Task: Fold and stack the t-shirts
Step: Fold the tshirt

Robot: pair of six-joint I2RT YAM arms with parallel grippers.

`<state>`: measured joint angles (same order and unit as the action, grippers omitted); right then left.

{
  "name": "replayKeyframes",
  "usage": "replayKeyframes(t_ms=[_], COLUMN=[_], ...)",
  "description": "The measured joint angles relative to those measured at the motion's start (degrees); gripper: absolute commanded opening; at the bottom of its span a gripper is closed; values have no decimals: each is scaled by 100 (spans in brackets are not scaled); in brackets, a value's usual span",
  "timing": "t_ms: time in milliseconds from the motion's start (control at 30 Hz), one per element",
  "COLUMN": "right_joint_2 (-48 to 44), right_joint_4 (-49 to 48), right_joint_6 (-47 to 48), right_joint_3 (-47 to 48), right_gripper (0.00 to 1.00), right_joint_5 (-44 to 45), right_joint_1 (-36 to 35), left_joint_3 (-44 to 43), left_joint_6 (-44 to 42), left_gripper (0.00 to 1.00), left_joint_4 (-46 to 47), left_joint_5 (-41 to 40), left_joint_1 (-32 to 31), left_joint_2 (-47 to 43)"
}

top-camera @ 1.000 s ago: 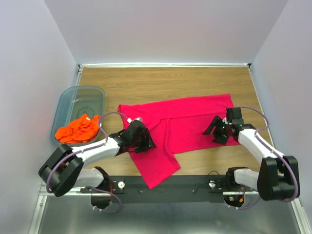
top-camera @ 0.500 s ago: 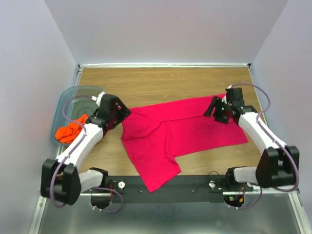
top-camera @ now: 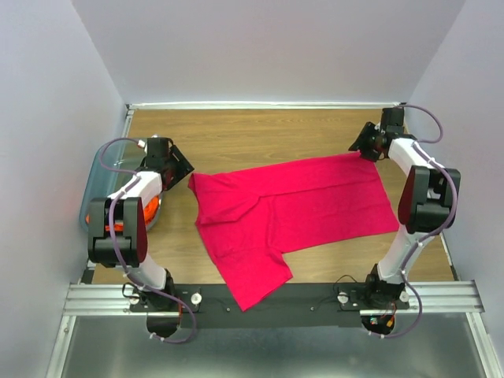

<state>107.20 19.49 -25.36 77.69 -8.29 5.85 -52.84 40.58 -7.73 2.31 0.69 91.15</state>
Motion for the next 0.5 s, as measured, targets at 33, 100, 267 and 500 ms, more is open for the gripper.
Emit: replayKeyframes(t_ms=[33,100,267,500], right_joint_2=[133,385,903,1261], right_joint_4=[-31,-81,-223,-501], right_joint_6=[-2,-9,-57,-216], right_joint_3=[92,258,474,457], right_gripper=[54,53,49,49], right_joint_5=[-33,-111,-315,-535], right_joint_1=[35,125,332,527], left_joint_3=[0,2,2,0], left_joint_6=[-20,-28,-39,-74], left_gripper=[72,72,72,72], left_joint_4=[44,81,225,254], left_joint_5=[61,131,238,262], left_joint_1=[0,0,0,-144], left_joint_2=[44,66,74,105])
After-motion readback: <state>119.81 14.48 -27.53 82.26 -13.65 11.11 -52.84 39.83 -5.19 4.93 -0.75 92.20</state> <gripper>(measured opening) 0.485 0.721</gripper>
